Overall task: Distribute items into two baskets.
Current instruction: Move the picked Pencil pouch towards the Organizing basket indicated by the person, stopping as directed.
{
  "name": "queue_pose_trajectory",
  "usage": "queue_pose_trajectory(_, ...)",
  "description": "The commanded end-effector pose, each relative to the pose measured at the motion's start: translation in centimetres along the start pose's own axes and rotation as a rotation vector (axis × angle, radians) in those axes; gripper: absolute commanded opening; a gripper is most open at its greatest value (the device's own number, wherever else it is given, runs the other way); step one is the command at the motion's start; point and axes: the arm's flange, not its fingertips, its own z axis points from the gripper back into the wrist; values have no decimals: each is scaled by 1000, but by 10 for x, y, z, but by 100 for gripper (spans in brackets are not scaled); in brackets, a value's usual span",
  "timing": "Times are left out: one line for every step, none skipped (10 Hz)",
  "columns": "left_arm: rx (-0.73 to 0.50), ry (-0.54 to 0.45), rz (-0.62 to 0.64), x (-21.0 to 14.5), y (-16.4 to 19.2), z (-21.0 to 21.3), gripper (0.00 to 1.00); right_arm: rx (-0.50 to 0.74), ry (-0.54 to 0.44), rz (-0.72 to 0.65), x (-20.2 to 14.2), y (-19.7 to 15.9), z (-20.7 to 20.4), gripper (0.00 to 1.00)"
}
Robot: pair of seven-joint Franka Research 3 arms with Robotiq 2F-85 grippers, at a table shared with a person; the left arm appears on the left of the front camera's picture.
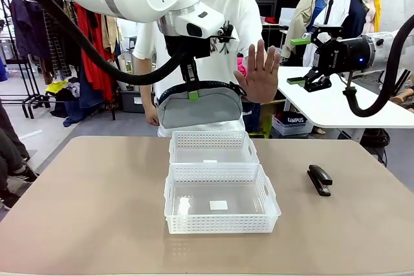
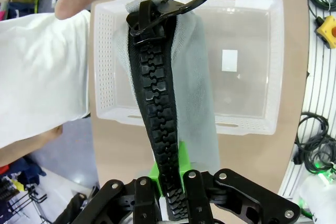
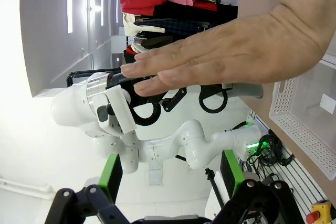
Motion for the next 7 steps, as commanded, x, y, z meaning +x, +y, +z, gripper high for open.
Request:
queue_pose_trajectory(1,0,-7,0,0,2,0,0,-2,-4,-1,2,1,100)
queue_pose_trajectory(1,0,-7,0,0,2,0,0,-2,-4,-1,2,1,100)
queue_pose_trajectory(1,0,-7,0,0,2,0,0,-2,-4,-1,2,1,100)
queue_pose_trajectory(1,0,-7,0,0,2,0,0,-2,-4,-1,2,1,100)
queue_pose_trajectory(1,0,-7,0,0,2,0,0,-2,-4,-1,2,1,100)
queue_pose_trajectory(1,0,-7,0,0,2,0,0,-2,-4,-1,2,1,100)
queue_pose_trajectory(1,0,-7,0,0,2,0,0,-2,-4,-1,2,1,100)
